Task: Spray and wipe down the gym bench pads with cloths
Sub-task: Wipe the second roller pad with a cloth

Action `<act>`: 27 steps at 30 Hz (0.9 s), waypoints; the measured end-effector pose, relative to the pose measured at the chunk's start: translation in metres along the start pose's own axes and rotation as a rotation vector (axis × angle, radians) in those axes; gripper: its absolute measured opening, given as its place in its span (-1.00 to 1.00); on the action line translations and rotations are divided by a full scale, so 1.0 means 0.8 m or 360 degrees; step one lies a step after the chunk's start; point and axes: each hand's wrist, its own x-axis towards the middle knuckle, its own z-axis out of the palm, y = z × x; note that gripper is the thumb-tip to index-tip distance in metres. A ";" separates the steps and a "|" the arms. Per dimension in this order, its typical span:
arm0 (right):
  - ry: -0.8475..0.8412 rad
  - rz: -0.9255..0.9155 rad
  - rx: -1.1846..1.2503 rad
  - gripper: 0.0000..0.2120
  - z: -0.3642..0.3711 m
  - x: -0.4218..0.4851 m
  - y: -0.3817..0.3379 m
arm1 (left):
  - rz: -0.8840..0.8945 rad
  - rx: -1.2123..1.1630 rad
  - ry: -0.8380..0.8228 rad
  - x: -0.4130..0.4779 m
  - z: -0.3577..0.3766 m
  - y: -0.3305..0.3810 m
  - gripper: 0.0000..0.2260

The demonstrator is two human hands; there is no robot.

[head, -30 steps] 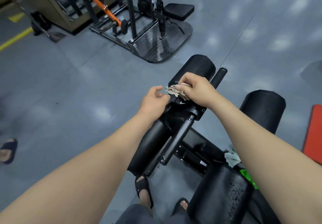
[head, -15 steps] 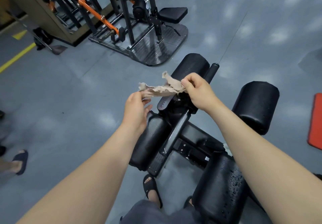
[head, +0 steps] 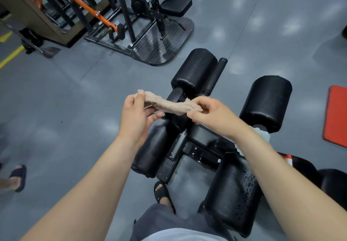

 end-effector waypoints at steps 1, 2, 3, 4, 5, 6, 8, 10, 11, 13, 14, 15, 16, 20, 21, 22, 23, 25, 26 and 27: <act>0.0081 -0.0033 -0.0113 -0.88 0.000 -0.003 0.000 | -0.0007 0.0031 0.0000 -0.002 0.001 -0.003 -0.80; 0.0145 -0.0052 -0.0149 -0.79 -0.002 -0.007 0.001 | -0.0019 0.0065 -0.0001 -0.003 0.002 -0.006 -0.80; 0.0165 -0.0047 -0.0121 -0.69 -0.004 -0.010 0.002 | -0.0029 0.0097 -0.0009 -0.004 0.004 -0.010 -0.80; 0.0143 -0.0020 -0.0060 -0.62 -0.007 -0.015 0.003 | -0.0041 0.0138 -0.0022 -0.004 0.005 -0.015 -0.79; 0.0110 0.0038 0.0008 -0.58 -0.010 -0.018 0.005 | -0.0056 0.0197 -0.0025 -0.004 0.006 -0.022 -0.78; 0.0059 0.0138 0.0051 -0.58 -0.013 -0.022 0.008 | -0.0085 0.0291 -0.0004 -0.005 0.007 -0.030 -0.78; -0.0018 0.0437 -0.0022 -0.55 -0.011 -0.025 0.022 | -0.0182 0.0621 0.0097 -0.006 0.005 -0.045 -0.79; -0.0035 0.0680 -0.0294 -0.44 -0.005 -0.027 0.044 | -0.0258 0.1061 0.0233 -0.008 0.001 -0.059 -0.80; -0.0023 0.0753 -0.0380 -0.38 -0.001 -0.028 0.054 | -0.0249 0.1304 0.0293 -0.010 -0.001 -0.065 -0.79; 0.0054 0.0812 -0.0434 -0.30 0.004 -0.029 0.068 | -0.0063 0.1669 0.0310 -0.015 0.000 -0.067 -0.77; 0.0109 0.0819 -0.0444 -0.31 0.002 -0.031 0.074 | 0.0060 0.1723 0.0252 -0.019 0.006 -0.067 -0.77; 0.0156 0.0816 -0.0460 -0.33 0.001 -0.033 0.079 | 0.0151 0.1716 0.0146 -0.022 0.012 -0.066 -0.76; 0.0202 0.0805 -0.0463 -0.36 -0.002 -0.036 0.082 | 0.0191 0.1680 0.0004 -0.026 0.019 -0.067 -0.75; 0.0432 0.0721 -0.0368 -0.49 -0.017 -0.045 0.102 | 0.0075 0.1986 -0.0509 -0.042 0.045 -0.077 -0.71; 0.0476 0.0691 -0.0353 -0.52 -0.020 -0.048 0.106 | 0.0076 0.2107 -0.0530 -0.042 0.047 -0.081 -0.72; 0.0515 0.0667 -0.0335 -0.55 -0.025 -0.055 0.109 | 0.0074 0.2165 -0.0527 -0.044 0.051 -0.084 -0.73; 0.0542 0.0651 -0.0330 -0.58 -0.028 -0.059 0.111 | 0.0060 0.2167 -0.0512 -0.044 0.051 -0.086 -0.75; 0.0627 0.0640 -0.0334 -0.63 -0.035 -0.071 0.114 | 0.0035 0.2145 -0.0489 -0.046 0.055 -0.087 -0.77; 0.0673 0.0649 -0.0364 -0.65 -0.039 -0.077 0.115 | 0.0037 0.2151 -0.0474 -0.047 0.056 -0.086 -0.79; 0.0723 0.0667 -0.0422 -0.68 -0.041 -0.084 0.115 | 0.0050 0.2167 -0.0461 -0.048 0.057 -0.087 -0.79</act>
